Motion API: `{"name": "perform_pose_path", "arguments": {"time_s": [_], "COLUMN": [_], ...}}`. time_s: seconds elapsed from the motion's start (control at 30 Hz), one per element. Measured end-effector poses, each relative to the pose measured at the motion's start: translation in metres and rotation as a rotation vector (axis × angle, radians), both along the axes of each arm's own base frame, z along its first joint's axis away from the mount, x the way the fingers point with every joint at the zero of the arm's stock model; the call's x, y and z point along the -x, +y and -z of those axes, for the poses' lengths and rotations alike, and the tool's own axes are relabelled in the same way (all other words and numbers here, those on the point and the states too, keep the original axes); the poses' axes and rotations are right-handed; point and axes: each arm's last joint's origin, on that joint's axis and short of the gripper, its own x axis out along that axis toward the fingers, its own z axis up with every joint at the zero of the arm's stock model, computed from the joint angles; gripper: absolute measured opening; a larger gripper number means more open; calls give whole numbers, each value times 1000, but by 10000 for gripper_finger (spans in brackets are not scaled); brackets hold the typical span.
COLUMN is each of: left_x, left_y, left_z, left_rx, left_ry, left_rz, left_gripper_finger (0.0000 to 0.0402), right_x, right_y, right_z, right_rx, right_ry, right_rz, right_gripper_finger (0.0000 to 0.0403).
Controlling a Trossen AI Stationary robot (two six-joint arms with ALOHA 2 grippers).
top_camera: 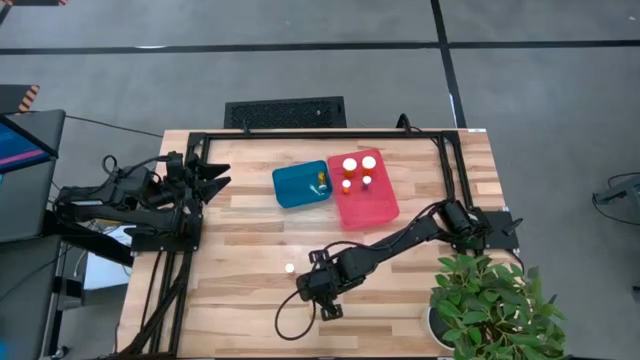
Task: Pick and place medicine bottles into bin by pill shape (circle, oval)
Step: Put the yellow pill bottle into the blue bin
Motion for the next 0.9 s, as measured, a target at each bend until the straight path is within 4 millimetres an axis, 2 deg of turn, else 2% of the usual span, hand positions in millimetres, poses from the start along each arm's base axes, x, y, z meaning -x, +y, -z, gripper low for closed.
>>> {"name": "perform_pose_path", "arguments": {"time_s": [0.13, 0.27, 0.43, 0.57, 0.73, 0.83, 0.9], "left_x": [0, 0, 0, 0, 0, 0, 0], "left_y": [0, 0, 0, 0, 0, 0, 0], "left_z": [0, 0, 0, 0, 0, 0, 0], "left_rx": [0, 0, -1, -11, -12, -12, -12], "left_ry": [0, 0, 0, 4, 4, 5, 6], "left_rz": [1, 0, 0, 0, 0, 0, -1], "left_gripper_finger": [259, 259, 259, 259, 259, 259, 259], "right_x": [1, 2, 3, 5, 0, -4, -9], "right_y": [-8, -33, -79, -132, -196, -226, -243], "right_z": [-7, -35, -82, -115, -124, -118, -106], "right_rx": [-1, 10, 41, 145, 207, 224, 235], "right_ry": [1, -12, -111, -219, -247, -239, -218], "right_rz": [14, 36, 84, 201, 325, 376, 407], "right_gripper_finger": [109, 110, 110, 111, 110, 111, 112]}}
